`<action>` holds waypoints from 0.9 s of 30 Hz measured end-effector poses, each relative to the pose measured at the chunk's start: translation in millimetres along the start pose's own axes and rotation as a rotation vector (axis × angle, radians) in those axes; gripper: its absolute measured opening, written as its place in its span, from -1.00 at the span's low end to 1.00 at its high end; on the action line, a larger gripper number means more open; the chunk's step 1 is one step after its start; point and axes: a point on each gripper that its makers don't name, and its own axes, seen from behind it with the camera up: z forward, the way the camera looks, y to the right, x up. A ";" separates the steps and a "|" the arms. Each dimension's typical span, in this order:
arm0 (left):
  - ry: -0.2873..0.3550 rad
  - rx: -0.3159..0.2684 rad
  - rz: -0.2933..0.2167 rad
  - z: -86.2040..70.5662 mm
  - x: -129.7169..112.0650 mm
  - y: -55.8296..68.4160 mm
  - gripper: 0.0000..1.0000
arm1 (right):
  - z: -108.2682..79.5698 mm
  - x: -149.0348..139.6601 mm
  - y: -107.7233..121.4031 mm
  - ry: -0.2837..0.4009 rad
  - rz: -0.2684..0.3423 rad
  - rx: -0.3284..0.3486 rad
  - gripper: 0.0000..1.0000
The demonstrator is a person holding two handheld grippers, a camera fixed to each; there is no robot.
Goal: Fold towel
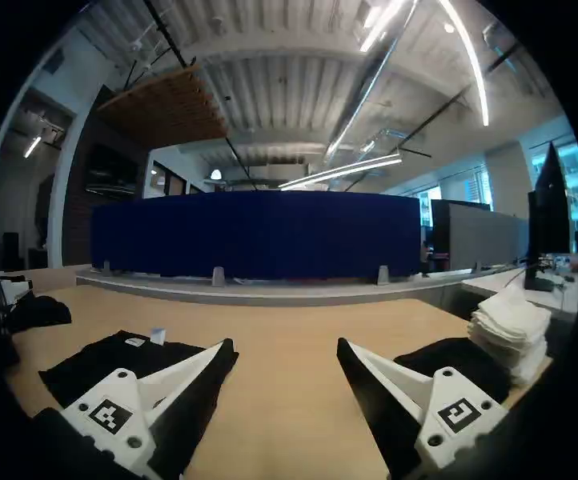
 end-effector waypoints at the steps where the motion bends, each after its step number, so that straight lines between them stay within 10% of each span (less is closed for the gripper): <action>1: -0.001 -0.001 0.002 -0.4 -2.9 1.2 0.88 | -0.4 -0.3 0.5 -0.005 -0.001 -0.003 1.00; 27: 0.001 -0.054 -0.022 -10.2 128.2 24.9 0.89 | -16.3 133.9 -5.9 -0.012 -0.002 -0.020 1.00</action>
